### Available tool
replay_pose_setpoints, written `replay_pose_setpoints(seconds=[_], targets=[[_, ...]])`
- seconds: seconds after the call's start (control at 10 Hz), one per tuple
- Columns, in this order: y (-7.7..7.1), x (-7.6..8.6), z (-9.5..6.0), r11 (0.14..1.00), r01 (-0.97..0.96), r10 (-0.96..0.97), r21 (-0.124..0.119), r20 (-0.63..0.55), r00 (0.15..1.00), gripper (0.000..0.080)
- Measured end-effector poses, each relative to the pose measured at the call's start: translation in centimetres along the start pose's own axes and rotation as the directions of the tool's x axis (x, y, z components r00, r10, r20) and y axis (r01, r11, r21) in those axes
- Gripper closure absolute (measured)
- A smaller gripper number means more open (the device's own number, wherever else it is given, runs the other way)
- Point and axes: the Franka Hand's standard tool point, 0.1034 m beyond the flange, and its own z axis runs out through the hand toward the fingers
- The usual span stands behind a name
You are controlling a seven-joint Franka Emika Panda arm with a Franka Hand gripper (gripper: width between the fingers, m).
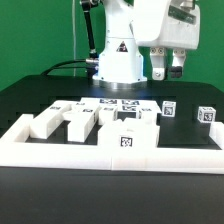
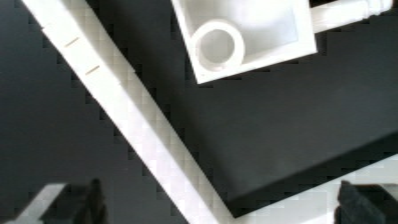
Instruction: Assemble chair
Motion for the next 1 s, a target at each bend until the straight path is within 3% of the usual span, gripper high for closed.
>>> replay_pose_setpoints(seconds=[0.8, 1.0], targets=[[0.00, 0.00, 0.00, 1.000, -0.004, 0.004, 0.000, 0.000, 1.000, 0.0150], [0.03, -0.65, 0.29, 0.991, -0.137, 0.137, 0.000, 0.003, 0.991, 0.0150]])
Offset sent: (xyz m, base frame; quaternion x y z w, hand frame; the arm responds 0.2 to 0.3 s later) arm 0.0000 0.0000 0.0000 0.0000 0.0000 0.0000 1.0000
